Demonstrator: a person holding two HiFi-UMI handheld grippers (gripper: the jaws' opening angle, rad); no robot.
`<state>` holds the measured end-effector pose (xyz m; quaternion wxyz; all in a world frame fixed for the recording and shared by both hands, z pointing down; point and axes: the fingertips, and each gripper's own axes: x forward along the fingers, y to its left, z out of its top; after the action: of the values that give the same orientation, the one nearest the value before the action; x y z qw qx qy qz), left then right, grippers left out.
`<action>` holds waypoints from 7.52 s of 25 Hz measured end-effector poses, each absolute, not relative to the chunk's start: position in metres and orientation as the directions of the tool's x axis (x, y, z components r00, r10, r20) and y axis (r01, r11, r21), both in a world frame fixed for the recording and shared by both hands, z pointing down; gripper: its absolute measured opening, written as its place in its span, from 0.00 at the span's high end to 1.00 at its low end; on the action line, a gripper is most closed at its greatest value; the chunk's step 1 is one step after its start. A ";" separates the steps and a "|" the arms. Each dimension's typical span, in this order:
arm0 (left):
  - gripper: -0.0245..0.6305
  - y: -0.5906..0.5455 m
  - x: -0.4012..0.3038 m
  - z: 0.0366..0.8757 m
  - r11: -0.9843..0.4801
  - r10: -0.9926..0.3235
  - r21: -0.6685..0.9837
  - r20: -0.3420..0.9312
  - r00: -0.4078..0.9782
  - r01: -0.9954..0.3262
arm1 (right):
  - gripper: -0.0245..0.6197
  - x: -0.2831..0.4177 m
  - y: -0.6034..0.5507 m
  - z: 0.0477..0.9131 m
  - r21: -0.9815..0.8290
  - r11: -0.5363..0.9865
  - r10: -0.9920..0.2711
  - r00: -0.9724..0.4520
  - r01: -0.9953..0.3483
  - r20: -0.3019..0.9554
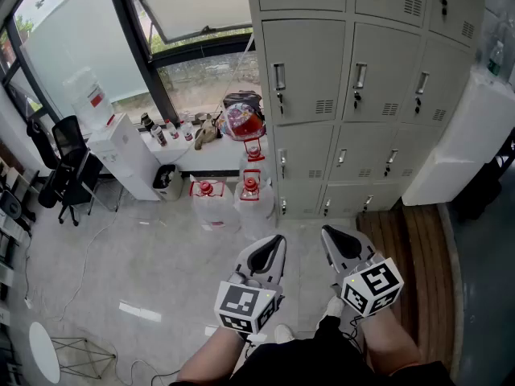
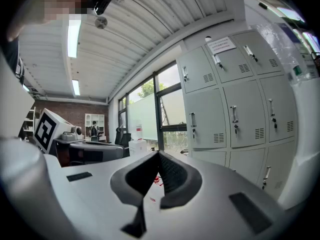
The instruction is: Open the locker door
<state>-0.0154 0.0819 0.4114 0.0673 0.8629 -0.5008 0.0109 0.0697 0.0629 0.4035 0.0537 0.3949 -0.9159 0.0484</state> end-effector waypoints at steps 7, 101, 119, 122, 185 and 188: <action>0.93 0.085 -0.018 0.413 -0.489 -0.863 0.108 0.086 0.498 -0.866 | 0.88 0.066 0.066 0.403 -0.054 0.683 -0.718 -0.683 -0.728 0.135; 0.93 -0.313 -0.055 0.374 -0.443 -0.893 0.036 0.072 0.445 -0.896 | 0.88 0.069 -0.286 0.398 -0.112 0.607 -0.770 -0.618 -0.786 0.159; 0.85 -0.397 -0.075 0.365 -0.461 -0.886 0.022 0.049 0.461 -0.887 | 0.88 0.057 -0.313 0.410 -0.105 0.526 -0.820 -0.536 -0.844 0.200; 0.80 -0.407 -0.072 0.365 -0.467 -0.883 0.016 0.048 0.467 -0.884 | 0.88 0.057 -0.315 0.414 -0.111 0.515 -0.825 -0.526 -0.850 0.207; 0.74 -0.392 -0.056 0.364 -0.303 -0.952 -0.030 0.050 0.302 -0.952 | 0.88 0.077 -0.301 0.418 -0.186 0.566 -0.780 -0.595 -0.803 0.193; 0.74 -0.380 -0.051 0.364 -0.305 -0.951 -0.029 0.049 0.304 -0.952 | 0.88 0.078 -0.295 0.418 -0.192 0.582 -0.768 -0.612 -0.790 0.189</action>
<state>-0.0514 -0.3798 0.3639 0.0025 0.8074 -0.5893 0.0284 0.0780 -0.2948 0.4179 0.0425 0.4384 -0.8885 0.1291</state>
